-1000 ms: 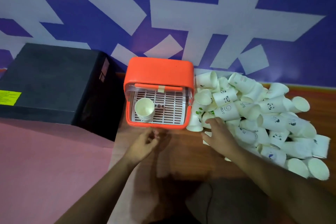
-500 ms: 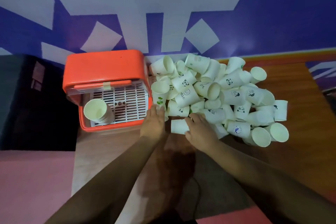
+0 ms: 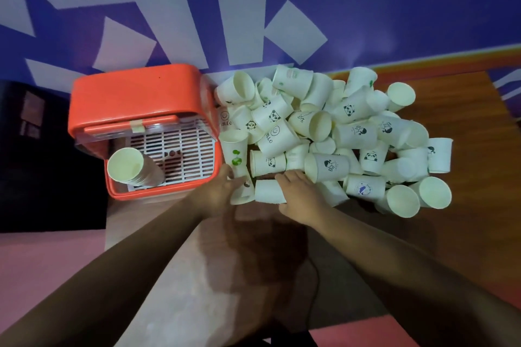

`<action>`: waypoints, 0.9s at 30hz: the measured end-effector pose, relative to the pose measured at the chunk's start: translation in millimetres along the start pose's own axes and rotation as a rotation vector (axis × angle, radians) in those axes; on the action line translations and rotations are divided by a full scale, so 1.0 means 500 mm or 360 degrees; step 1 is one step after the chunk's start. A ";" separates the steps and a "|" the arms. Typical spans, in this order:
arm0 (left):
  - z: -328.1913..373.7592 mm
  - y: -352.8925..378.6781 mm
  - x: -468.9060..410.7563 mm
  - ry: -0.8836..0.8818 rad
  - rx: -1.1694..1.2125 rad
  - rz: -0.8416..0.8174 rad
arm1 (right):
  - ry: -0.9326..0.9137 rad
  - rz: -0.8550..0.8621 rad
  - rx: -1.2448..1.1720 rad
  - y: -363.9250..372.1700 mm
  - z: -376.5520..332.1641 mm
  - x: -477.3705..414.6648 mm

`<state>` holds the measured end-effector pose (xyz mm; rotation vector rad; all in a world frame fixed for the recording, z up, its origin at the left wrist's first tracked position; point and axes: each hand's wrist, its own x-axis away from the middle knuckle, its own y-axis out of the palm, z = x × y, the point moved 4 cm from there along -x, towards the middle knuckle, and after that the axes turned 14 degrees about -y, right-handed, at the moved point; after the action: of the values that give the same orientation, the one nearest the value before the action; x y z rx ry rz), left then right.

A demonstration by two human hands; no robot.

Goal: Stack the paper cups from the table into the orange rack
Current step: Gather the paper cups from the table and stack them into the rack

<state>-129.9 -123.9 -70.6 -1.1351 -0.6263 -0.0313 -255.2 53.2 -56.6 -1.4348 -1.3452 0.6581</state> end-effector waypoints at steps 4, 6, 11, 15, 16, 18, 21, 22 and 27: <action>0.005 -0.012 0.020 -0.0008 -0.0156 0.0137 | -0.0046 0.0015 -0.0059 -0.009 0.004 0.010; 0.018 -0.017 0.030 0.0094 -0.0197 0.0350 | -0.0049 0.0030 -0.0078 -0.010 0.003 0.013; 0.021 0.017 0.045 0.0198 -0.0219 0.0368 | -0.0070 0.0034 -0.0097 -0.007 0.005 0.020; 0.009 0.028 0.066 0.0209 -0.0231 0.0373 | -0.0066 0.0111 -0.0181 -0.019 0.000 0.024; 0.004 0.028 0.074 0.0184 -0.0159 0.0382 | -0.0053 0.0134 -0.0237 -0.026 -0.002 0.025; -0.005 0.021 0.096 0.0105 0.0099 0.0380 | -0.0019 0.0183 -0.0389 -0.047 -0.011 0.027; -0.019 0.006 0.139 -0.0146 0.0615 0.0390 | 0.0059 0.0240 -0.0606 -0.083 -0.030 0.027; -0.025 0.001 0.156 -0.0240 0.0811 0.0383 | 0.0090 0.0260 -0.0662 -0.094 -0.038 0.025; -0.072 -0.039 0.250 -0.0490 0.1816 0.0539 | 0.0173 0.0379 -0.0817 -0.140 -0.103 -0.001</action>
<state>-16.6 -127.4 -4.0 -0.1112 -0.5749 0.7198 -236.5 27.6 24.2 -2.0354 -1.3236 0.3871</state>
